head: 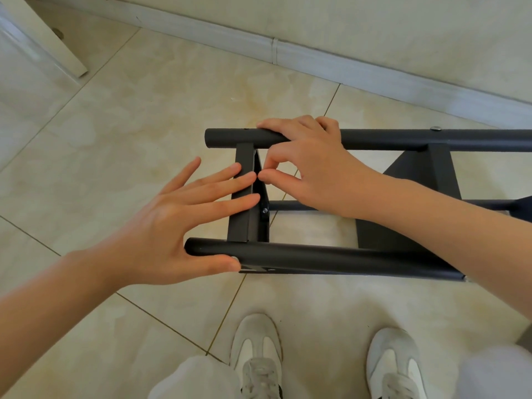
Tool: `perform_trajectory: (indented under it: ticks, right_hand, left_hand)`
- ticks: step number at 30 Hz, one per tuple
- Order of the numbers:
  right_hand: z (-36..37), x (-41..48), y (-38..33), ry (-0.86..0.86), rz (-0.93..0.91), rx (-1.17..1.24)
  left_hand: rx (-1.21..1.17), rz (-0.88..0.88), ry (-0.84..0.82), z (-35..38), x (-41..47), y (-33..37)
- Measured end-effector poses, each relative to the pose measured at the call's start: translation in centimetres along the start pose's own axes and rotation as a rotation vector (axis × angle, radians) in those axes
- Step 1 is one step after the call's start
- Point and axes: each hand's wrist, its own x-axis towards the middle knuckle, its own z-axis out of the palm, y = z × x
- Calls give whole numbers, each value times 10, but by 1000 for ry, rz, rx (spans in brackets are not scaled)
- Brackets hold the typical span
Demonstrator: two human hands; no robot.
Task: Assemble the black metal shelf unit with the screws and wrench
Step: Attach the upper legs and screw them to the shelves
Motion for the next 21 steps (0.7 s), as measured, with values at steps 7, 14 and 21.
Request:
perform_trajectory:
  ticks: [7,14,21]
  right_hand:
    - [-8,-34,5,168,29,415]
    - [1,-43,11,-108,185,649]
    - [12,-21,5,-280,236,696]
  left_hand:
    - [-17,0,23,5,-2,-3]
    - [-18,15,39,8,-2,-4]
    - [-62,15,52,14,-4,-7]
